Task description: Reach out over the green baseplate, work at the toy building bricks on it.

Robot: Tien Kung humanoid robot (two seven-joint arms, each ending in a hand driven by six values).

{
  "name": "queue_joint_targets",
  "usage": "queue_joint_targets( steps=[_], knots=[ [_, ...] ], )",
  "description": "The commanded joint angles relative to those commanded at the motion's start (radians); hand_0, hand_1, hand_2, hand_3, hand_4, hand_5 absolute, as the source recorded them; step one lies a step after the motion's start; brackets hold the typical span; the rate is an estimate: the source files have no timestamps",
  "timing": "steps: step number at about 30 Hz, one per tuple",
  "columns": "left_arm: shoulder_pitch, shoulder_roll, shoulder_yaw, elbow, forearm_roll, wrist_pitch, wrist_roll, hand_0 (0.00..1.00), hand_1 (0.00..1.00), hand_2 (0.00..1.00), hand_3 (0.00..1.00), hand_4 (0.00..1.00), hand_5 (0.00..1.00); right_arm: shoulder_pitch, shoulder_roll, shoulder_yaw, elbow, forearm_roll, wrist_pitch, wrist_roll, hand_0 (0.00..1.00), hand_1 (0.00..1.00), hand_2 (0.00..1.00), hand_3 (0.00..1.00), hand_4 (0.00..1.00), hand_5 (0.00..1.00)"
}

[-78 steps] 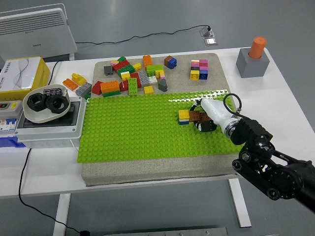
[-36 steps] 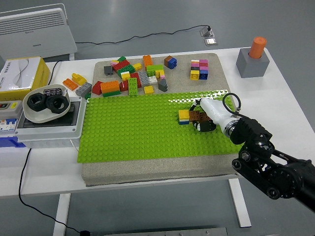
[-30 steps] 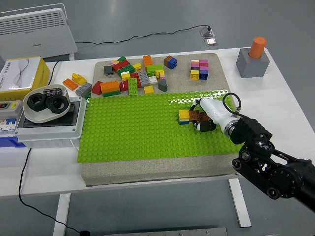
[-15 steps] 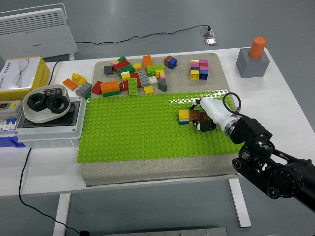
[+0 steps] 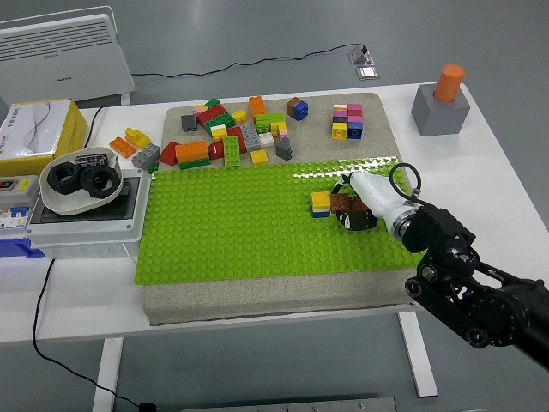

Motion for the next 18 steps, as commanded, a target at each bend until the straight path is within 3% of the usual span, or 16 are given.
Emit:
queue_joint_targets(
  steps=[18],
  knots=[
    [0.001, -0.001, -0.002, 0.000, 0.003, -0.001, 0.001, 0.680, 0.485, 0.383, 0.522, 0.429, 0.047, -0.001, -0.001, -0.004, -0.002, 0.005, -0.008, 0.005, 0.836, 0.816, 0.830, 0.664, 0.670, 0.080]
  ],
)
